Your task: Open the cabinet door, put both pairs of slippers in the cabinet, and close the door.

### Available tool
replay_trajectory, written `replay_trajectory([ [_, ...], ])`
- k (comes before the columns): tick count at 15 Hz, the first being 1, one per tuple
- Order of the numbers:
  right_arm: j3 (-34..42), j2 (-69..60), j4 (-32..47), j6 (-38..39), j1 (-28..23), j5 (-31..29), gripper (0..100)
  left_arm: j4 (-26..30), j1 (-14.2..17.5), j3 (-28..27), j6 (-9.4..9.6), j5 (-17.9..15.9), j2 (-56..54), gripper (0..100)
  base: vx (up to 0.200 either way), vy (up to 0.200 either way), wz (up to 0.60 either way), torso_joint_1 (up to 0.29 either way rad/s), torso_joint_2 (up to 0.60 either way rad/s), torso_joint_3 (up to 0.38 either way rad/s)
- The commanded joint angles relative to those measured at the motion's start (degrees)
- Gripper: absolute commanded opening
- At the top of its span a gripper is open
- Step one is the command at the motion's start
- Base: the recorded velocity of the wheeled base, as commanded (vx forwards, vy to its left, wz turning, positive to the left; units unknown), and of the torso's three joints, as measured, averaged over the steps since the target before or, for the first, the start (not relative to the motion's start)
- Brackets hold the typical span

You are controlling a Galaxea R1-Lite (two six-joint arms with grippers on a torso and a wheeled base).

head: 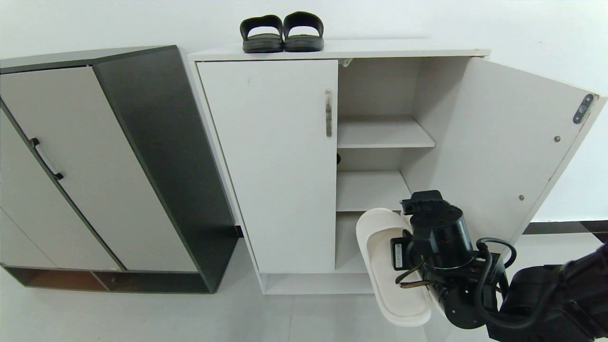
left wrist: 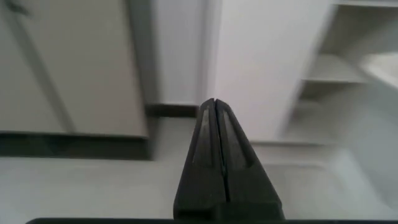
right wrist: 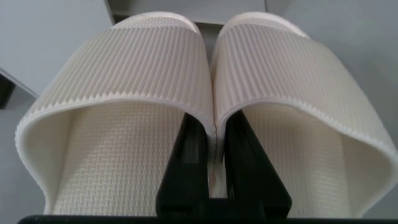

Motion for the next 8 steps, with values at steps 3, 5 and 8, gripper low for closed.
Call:
replay_trajectory([
  [3,0.14,0.05,0.01,-0.65,0.47,0.02,0,0.71,0.34,0.68,-9.43,-12.52,-1.66,0,0.000,0.000,0.00,0.000,0.00,0.000],
  [5,0.22,-0.04,0.01,-0.65,0.47,0.02,0,1.33,0.34,0.85,-2.39,-1.97,-1.66,0,0.000,0.000,0.00,0.000,0.00,0.000],
  [8,0.40,-0.04,-0.42,-0.73,1.00,0.02,0,1.85,0.34,0.85,6.22,8.66,-1.66,0,0.000,0.000,0.00,0.000,0.00,0.000],
])
